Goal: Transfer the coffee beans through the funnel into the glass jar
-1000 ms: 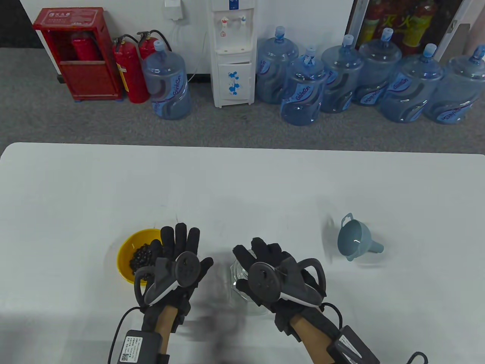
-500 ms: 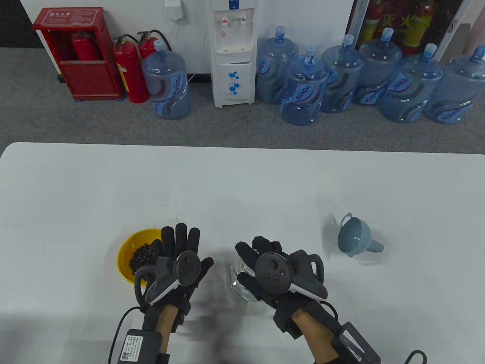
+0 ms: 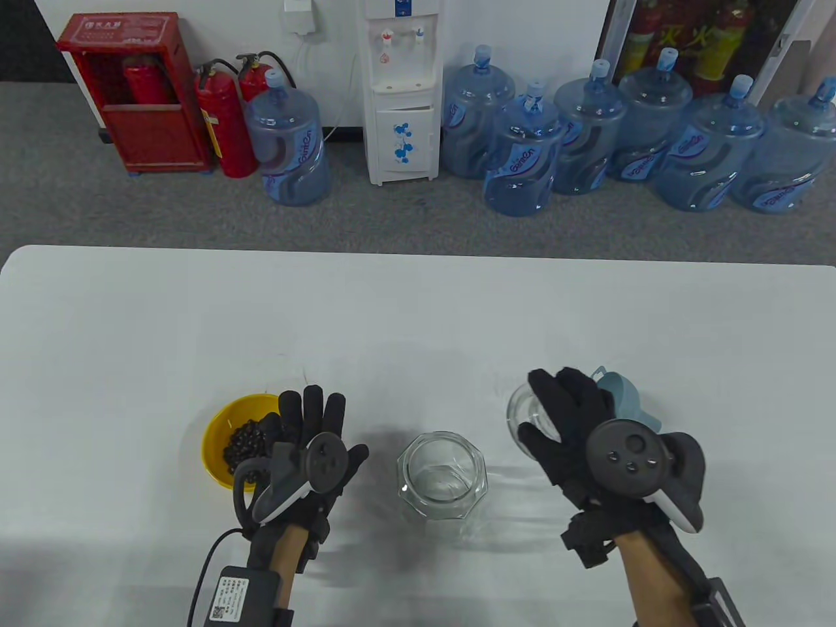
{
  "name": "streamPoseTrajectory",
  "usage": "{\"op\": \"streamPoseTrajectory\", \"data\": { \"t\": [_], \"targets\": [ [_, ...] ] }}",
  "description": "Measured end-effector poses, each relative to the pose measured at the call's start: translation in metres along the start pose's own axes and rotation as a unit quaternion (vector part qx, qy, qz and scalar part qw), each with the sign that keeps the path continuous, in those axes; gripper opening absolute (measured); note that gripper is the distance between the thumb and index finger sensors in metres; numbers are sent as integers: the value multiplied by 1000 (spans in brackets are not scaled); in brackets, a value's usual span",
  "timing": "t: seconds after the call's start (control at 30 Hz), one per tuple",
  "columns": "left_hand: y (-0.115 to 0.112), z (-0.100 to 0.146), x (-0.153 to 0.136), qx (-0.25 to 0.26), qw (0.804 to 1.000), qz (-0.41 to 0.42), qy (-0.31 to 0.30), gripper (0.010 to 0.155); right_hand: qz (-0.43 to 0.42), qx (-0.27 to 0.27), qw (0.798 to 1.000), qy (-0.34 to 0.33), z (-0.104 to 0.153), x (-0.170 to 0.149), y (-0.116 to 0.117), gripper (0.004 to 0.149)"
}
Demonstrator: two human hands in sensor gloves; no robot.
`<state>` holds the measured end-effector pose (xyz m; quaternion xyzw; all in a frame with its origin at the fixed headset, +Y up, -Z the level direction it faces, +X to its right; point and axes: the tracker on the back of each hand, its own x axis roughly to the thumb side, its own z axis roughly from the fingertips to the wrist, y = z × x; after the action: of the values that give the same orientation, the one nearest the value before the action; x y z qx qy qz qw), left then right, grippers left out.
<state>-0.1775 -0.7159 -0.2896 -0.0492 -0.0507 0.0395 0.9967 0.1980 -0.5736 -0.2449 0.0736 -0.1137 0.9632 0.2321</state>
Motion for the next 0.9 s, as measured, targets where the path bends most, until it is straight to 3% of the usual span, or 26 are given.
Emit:
{"op": "streamPoseTrajectory", "data": {
  "t": [0.13, 0.23, 0.57, 0.9],
  "targets": [
    [0, 0, 0, -2, 1000, -2, 0, 78, 35, -20, 997, 66, 7, -50, -17, 69],
    [-1, -1, 0, -4, 1000, -2, 2, 78, 68, 1, 992, 109, 10, -82, -17, 70],
    [-2, -1, -1, -12, 1000, -7, 8, 79, 224, 107, 943, 220, 21, -166, 50, 71],
    [-4, -2, -3, -23, 1000, -6, 16, 79, 234, 144, 928, 251, 28, -198, 73, 70]
  ]
}}
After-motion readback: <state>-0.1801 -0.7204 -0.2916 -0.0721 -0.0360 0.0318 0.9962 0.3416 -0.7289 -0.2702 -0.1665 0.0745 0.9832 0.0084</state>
